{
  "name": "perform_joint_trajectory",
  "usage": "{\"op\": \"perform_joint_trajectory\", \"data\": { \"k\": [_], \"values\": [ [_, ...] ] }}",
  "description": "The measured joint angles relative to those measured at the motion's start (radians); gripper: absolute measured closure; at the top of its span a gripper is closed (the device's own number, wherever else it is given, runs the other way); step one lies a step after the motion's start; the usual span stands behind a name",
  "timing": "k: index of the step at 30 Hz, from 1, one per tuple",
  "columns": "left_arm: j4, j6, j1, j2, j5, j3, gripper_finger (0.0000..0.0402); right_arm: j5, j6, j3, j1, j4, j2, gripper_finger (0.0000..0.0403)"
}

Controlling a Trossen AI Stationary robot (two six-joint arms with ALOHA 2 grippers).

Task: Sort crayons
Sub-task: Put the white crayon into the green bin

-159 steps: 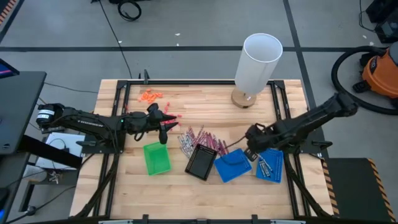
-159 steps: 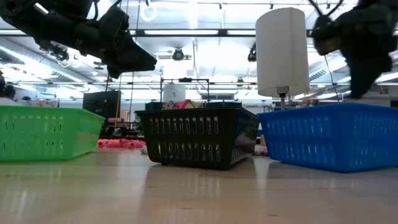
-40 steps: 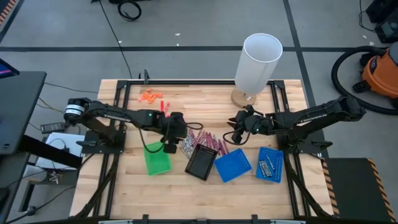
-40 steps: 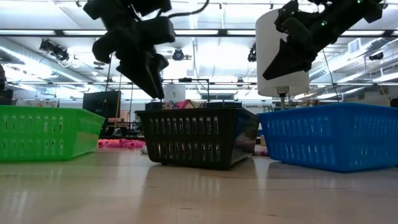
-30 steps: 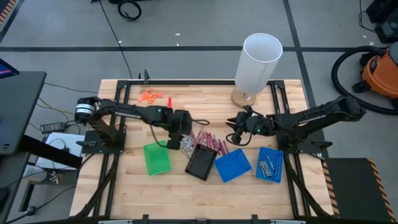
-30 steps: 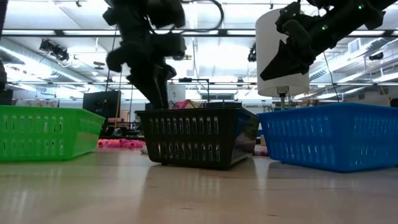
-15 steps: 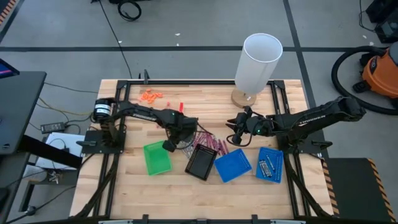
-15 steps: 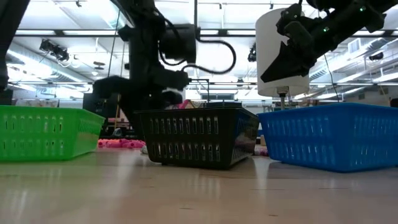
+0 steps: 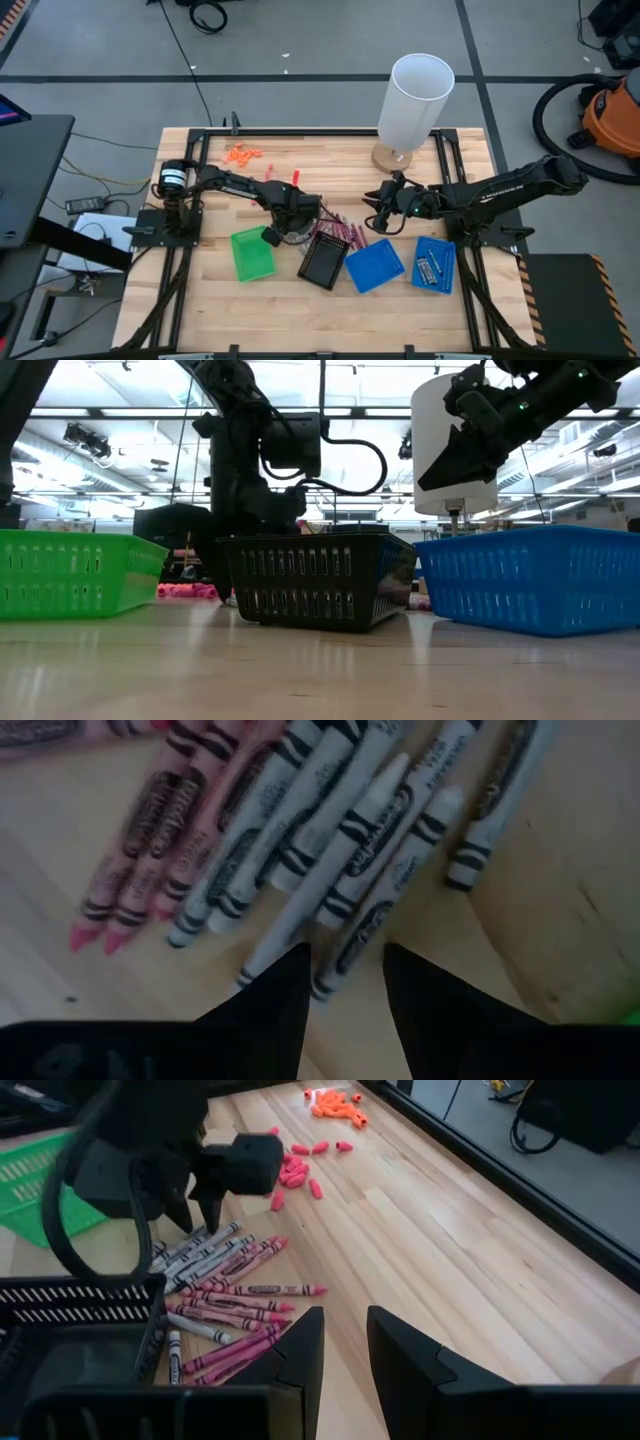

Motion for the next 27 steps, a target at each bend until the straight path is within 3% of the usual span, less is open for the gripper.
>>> {"op": "perform_joint_trajectory", "data": {
  "k": [6, 17, 27],
  "values": [
    [-0.004, 0.005, 0.0, 0.013, 0.002, 0.0, 0.0272, -0.004, -0.001, 0.0, 0.001, 0.0, 0.001, 0.0314],
    [-0.013, -0.001, -0.004, 0.015, 0.001, -0.003, 0.0387, -0.018, 0.0, 0.0, 0.001, 0.0, 0.001, 0.0314],
    [-0.013, -0.087, -0.059, -0.013, -0.128, -0.008, 0.0389, -0.018, 0.0, 0.0, 0.001, 0.0, 0.001, 0.0314]
  ]
}}
